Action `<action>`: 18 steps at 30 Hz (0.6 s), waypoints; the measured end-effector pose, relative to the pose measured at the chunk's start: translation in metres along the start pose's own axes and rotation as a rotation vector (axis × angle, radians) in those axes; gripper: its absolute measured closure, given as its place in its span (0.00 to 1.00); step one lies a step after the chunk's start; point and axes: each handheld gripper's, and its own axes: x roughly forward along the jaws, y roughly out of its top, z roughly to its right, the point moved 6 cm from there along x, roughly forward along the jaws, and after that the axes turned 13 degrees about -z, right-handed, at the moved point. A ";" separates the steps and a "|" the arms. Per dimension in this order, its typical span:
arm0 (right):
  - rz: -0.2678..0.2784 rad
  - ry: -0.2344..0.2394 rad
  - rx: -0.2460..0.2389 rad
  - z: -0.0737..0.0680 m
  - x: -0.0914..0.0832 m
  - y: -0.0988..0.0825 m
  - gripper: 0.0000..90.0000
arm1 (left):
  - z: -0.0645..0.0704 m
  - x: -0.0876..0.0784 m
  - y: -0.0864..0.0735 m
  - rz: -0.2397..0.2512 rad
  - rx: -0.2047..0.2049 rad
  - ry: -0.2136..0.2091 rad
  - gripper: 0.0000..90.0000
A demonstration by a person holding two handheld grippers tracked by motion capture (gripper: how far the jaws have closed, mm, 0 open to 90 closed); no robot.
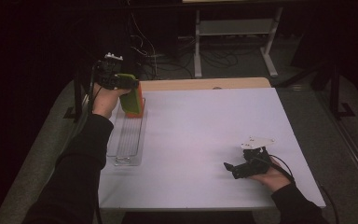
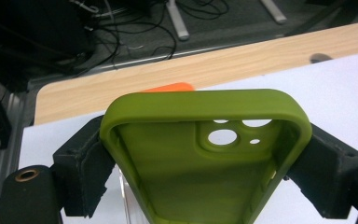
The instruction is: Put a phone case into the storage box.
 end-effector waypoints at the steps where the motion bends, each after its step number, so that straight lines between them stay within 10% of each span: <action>1: 0.000 0.001 0.001 0.000 0.000 0.000 0.00 | -0.001 0.003 -0.001 -0.003 -0.008 0.005 0.16; 18: 0.002 0.002 -0.008 0.000 0.000 0.000 0.00 | -0.006 0.045 -0.015 -0.026 -0.101 0.064 0.16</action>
